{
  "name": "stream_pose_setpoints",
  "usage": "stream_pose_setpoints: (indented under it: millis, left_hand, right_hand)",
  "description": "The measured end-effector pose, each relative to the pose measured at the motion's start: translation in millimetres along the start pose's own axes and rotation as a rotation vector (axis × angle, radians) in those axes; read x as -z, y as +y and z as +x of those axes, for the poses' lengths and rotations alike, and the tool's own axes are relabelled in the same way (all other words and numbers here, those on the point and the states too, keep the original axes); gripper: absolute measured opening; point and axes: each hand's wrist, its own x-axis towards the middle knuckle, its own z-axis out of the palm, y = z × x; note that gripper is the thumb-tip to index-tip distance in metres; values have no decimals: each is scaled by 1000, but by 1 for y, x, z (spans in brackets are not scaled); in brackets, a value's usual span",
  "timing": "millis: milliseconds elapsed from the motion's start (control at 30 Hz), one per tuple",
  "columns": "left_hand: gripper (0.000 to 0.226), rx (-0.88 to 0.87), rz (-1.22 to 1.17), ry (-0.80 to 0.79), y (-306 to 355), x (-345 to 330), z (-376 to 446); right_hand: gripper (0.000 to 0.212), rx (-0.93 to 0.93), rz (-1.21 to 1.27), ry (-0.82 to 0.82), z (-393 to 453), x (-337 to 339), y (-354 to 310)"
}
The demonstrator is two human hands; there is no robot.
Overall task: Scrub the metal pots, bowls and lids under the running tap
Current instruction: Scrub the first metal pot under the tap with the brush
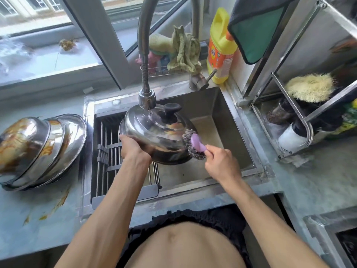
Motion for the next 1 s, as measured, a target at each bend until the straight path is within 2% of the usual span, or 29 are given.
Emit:
stream_pose_setpoints:
  millis: [100,133,300,400,467,600,800,900,1000]
  left_hand:
    - [53,-55,53,-19,-4,-6,-10]
    - [56,-70,76,-21,-5,-6,-12]
    - [54,-68,108,-47,1,5,-10]
    - [49,-150,222,-36,-2,2,-12]
    - [51,-185,282,-52,-3,4,-12]
    - [46,-266,319,-47,9,17,-3]
    - [40,-291,252,-4,27,32,5]
    - [40,-284,228,17,36,37,10]
    - [42,-270,225,20,38,38,16]
  right_hand:
    - [28,207,32,-23,-9,-10,-32]
    - [25,221,44,-32,-10,-11,-37]
    - [19,16,-53,-84,11,-4,-7]
    - [24,161,-5,-81,5,-12,-27]
    - [20,224,45,-79,4,-17,-37]
    - [21,106,89,-125,11,-26,-13]
    - [20,-75,179,-29,26,-30,-11]
    - [20,-53,220,27,45,-25,-33]
    - [22,55,145,37,62,-17,-63]
